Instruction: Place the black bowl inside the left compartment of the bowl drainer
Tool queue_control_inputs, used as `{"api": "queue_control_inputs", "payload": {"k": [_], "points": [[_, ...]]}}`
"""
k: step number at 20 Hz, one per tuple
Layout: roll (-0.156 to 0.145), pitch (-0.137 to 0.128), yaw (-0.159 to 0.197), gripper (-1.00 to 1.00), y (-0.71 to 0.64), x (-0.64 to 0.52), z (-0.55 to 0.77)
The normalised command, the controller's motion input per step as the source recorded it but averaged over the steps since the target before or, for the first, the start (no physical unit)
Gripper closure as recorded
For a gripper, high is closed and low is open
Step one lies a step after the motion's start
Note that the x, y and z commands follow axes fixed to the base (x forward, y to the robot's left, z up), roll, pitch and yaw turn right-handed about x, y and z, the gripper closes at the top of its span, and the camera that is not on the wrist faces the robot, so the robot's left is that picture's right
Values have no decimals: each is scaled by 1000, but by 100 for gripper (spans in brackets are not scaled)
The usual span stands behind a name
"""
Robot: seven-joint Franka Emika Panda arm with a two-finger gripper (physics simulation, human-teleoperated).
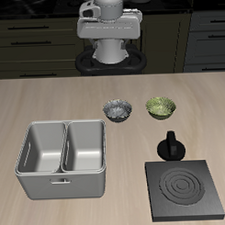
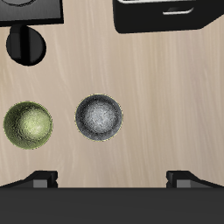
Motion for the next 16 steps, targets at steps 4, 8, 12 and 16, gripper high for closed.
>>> {"api": "queue_control_inputs", "payload": {"k": [4, 8, 12, 16], "points": [[-11, 30, -2, -100, -25, 46, -24], [-10, -31, 37, -100, -33, 94, -29], [-41, 17, 19, -100, -115, 138, -244], [-24, 34, 5, -100, -86, 105, -294]]}}
